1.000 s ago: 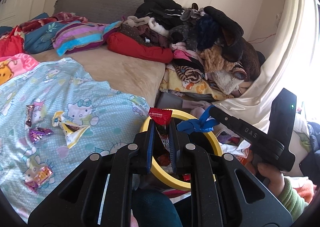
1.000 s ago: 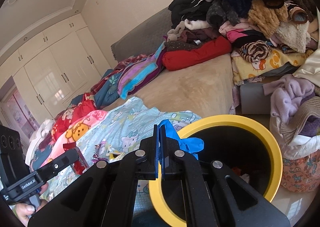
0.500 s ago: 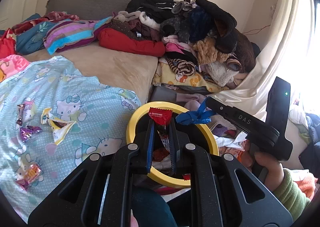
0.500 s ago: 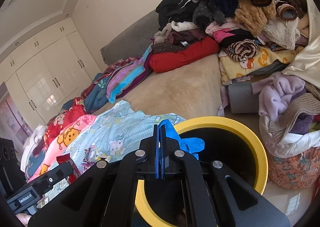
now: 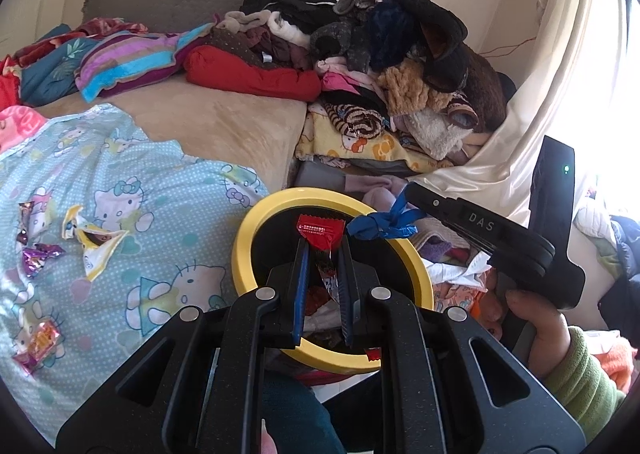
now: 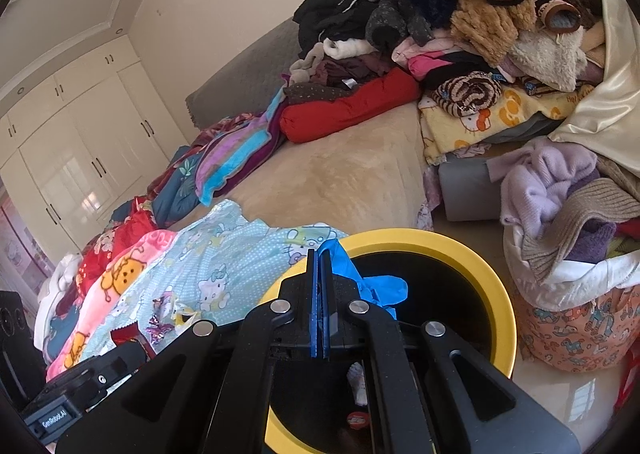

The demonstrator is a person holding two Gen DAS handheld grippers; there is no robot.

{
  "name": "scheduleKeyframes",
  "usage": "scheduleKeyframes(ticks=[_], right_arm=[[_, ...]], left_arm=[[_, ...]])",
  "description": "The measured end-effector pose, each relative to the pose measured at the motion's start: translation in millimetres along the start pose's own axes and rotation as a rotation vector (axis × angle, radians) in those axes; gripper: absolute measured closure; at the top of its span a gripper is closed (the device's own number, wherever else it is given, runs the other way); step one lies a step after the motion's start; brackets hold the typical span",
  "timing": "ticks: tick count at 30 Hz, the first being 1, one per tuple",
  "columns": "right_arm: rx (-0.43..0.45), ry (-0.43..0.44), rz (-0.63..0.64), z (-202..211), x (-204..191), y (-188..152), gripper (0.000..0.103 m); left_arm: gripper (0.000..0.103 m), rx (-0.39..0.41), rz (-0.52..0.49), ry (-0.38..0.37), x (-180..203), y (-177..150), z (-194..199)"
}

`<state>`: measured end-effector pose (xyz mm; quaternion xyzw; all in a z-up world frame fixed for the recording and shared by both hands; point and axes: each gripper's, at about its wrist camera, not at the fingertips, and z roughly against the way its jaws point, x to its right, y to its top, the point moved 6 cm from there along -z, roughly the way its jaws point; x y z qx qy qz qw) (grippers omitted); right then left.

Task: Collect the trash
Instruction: 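Hold the red wrapper over the bin with the left tool while the right tool holds the blue bow there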

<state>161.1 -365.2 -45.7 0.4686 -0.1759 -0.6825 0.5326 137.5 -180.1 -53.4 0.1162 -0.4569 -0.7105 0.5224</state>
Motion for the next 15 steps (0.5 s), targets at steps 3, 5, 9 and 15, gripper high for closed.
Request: scheduleKeyframes(ticks=[3, 5, 9, 15], right_arm=[[-0.008, -0.008, -0.007, -1.8, 5.2, -1.1, 0.101], [-0.015, -0.014, -0.014, -3.5, 8.9, -2.5, 0.101], [-0.027, -0.024, -0.022, -6.6, 14.0, -5.3, 0.101], [-0.041, -0.038, -0.034, -11.8, 24.3, -8.8, 0.101]], left_arm=[[0.094, -0.013, -0.004, -0.001, 1.9, -4.5, -6.8], [0.094, -0.023, -0.008, 0.001, 3.4, -7.8, -11.8], [0.094, -0.034, -0.017, 0.002, 5.8, -11.2, -19.8], [0.094, -0.047, -0.028, 0.005, 8.1, -13.9, -32.4]])
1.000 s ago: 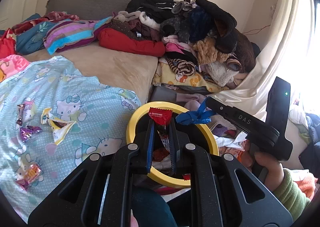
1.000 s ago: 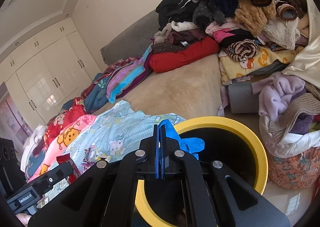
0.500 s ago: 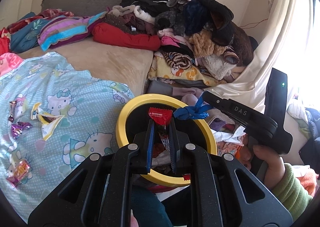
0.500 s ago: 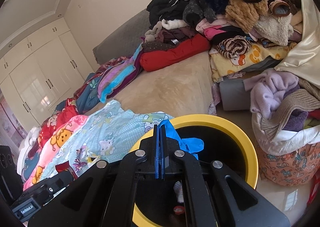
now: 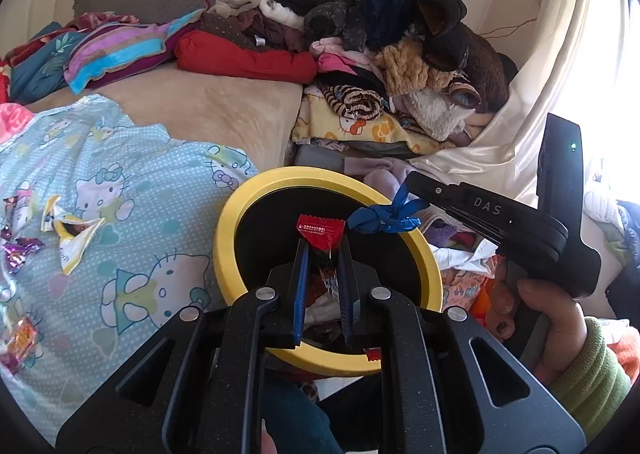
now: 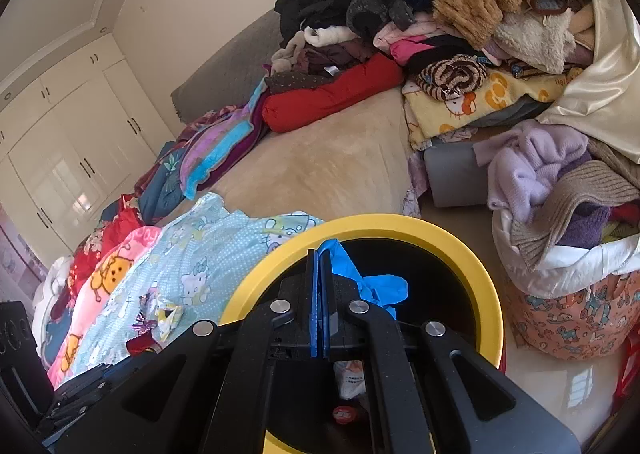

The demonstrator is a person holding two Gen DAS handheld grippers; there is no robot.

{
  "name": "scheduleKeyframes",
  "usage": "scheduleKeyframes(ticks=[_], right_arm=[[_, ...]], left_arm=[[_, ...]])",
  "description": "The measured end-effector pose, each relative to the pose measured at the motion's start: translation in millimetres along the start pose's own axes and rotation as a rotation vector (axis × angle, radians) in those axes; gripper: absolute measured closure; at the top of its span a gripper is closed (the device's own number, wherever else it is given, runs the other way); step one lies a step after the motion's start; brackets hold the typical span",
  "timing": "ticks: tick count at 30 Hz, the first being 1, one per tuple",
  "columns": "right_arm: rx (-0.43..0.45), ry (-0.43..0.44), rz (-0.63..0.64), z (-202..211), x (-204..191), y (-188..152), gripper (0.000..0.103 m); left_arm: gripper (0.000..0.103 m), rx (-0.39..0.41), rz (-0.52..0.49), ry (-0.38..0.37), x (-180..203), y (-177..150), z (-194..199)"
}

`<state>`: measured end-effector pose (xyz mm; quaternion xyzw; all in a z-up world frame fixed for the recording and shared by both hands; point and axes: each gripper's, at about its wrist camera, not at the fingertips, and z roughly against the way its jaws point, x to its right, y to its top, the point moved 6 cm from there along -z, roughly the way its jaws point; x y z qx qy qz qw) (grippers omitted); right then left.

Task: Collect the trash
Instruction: 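Hold the red wrapper over the bin with the left tool while the right tool holds the blue bow there, then open the left tool over the bin while the right tool opens to drop the bow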

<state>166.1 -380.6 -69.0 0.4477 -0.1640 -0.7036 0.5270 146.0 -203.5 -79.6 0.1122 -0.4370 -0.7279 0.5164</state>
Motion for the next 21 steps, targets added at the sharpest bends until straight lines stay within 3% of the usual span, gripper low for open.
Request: scheduleKeyframes(ticks=[21], right_arm=[[-0.057, -0.023, -0.015, -16.9, 16.8, -10.4, 0.101]], left_arm=[[0.094, -0.045, 0.014, 0.012, -8.5, -2.2, -40.0]])
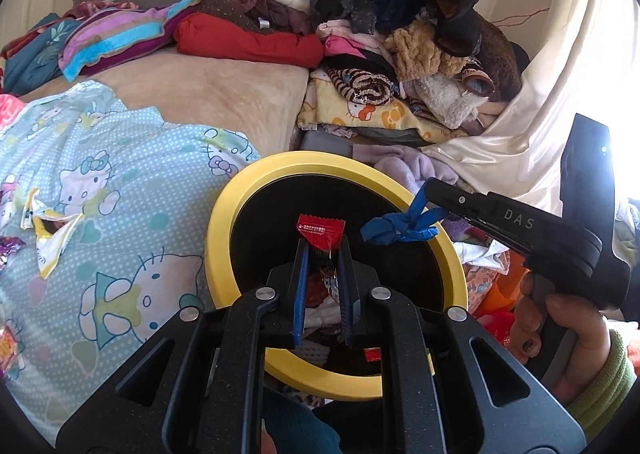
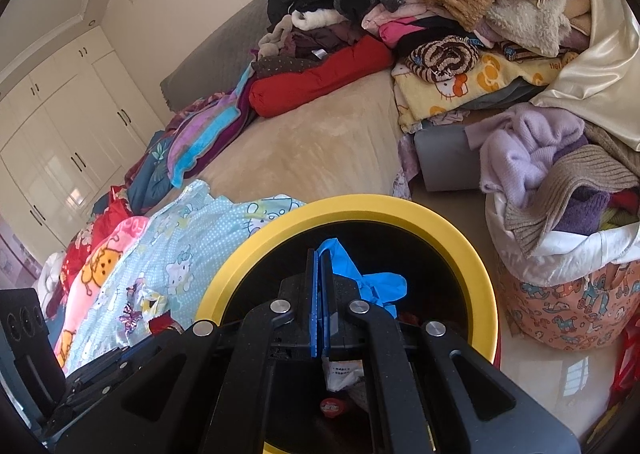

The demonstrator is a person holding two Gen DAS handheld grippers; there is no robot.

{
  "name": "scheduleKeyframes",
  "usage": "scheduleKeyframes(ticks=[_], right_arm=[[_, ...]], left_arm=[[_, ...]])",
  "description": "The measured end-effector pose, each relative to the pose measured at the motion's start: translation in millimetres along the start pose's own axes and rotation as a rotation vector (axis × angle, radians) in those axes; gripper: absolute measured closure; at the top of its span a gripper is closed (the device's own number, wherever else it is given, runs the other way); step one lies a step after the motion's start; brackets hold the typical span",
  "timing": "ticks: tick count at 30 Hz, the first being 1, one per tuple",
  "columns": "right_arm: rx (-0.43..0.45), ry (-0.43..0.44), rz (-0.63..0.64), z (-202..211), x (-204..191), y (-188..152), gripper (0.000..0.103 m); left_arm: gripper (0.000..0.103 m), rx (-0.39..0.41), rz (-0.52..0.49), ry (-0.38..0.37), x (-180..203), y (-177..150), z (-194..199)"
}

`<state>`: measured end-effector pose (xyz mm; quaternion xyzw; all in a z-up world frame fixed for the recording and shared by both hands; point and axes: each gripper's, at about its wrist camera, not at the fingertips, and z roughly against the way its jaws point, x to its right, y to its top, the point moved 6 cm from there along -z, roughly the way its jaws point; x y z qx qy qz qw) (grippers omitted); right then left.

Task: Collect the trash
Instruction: 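Open the left tool over the bin while the right tool opens to drop the bow, then move both open tools from the bin back to the wrappers on the blanket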

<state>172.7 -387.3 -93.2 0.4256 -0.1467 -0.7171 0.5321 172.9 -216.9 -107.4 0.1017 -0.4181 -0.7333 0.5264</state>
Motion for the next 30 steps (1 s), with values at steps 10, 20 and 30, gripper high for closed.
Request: scheduleKeyframes(ticks=[10, 20, 30], right_arm=[[-0.003, -0.006, -0.031, 0.9, 3.3, -0.3, 0.068], [0.016, 0.003, -0.01, 8.3, -8.4, 3.7, 0.053], [0.023, 0.027, 0.061, 13.2, -40.4, 2.2, 0.048]], left_arm=[[0.012, 0.025, 0.057, -0.008, -13.5, 5.2, 11.2], [0.011, 0.075, 0.074, 0.056, -33.3, 8.3, 36.9], [0.011, 0.153, 0.102, 0.111, -56.7, 17.9, 70.3]])
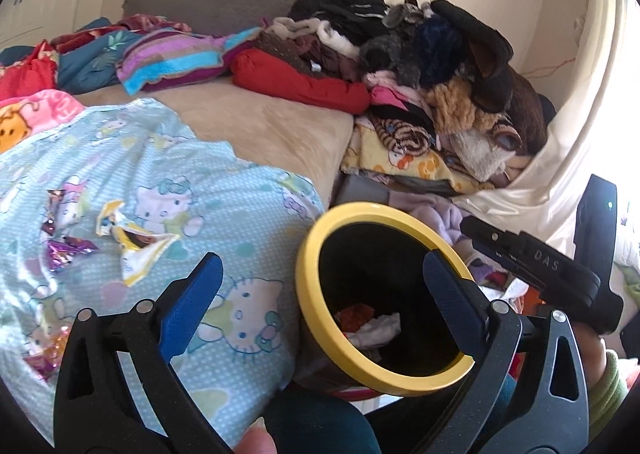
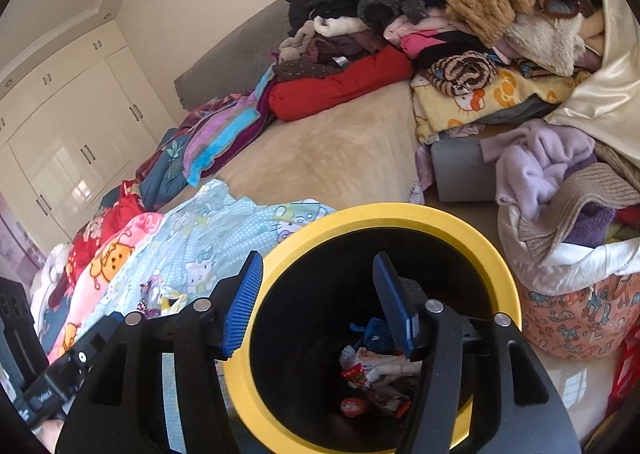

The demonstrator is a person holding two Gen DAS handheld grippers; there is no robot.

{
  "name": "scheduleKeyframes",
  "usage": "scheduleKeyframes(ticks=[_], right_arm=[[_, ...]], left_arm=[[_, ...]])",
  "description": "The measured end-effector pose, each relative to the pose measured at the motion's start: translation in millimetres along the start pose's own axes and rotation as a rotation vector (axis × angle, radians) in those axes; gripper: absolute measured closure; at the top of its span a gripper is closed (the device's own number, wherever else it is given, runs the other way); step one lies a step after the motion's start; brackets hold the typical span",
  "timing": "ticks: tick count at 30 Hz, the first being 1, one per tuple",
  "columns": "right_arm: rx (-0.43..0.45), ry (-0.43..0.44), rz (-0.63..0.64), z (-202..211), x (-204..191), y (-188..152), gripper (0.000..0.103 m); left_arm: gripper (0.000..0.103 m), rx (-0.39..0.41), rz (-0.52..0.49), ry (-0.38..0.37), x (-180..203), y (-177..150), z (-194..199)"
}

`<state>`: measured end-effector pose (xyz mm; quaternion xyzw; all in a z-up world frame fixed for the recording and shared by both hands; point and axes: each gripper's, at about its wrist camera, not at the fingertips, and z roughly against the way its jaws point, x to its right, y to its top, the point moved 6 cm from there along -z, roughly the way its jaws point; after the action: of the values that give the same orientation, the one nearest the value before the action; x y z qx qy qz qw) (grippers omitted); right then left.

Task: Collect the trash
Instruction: 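Move both open tools from the bin back to the wrappers on the blanket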

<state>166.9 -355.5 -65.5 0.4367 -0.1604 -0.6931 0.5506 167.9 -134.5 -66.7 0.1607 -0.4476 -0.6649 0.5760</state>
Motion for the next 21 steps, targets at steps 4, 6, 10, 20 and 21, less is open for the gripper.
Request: scheduleKeyframes(ticks=[4, 6, 10, 20, 21], right_arm=[[-0.003, 0.011, 0.024, 0.3, -12.2, -0.6, 0.047], [-0.003, 0.017, 0.038, 0.6, -18.9, -1.1, 0.046], [-0.006, 0.029, 0.062, 0.6, -32.0, -3.3, 0.045], [-0.029, 0.076, 0.114, -2.4, -63.5, -14.3, 0.044], [-0.034, 0.082, 0.122, -3.1, -68.2, -16.0, 0.044]], left_arm=[[0.011, 0.025, 0.018, 0.014, -8.9, 6.4, 8.6], [0.011, 0.036, 0.025, 0.02, -11.7, 8.7, 12.5], [0.011, 0.06, 0.029, 0.035, -18.1, 13.0, 22.0], [0.011, 0.107, 0.066, 0.078, -41.6, 24.6, 38.8], [0.011, 0.109, 0.07, 0.084, -45.1, 25.0, 40.6]])
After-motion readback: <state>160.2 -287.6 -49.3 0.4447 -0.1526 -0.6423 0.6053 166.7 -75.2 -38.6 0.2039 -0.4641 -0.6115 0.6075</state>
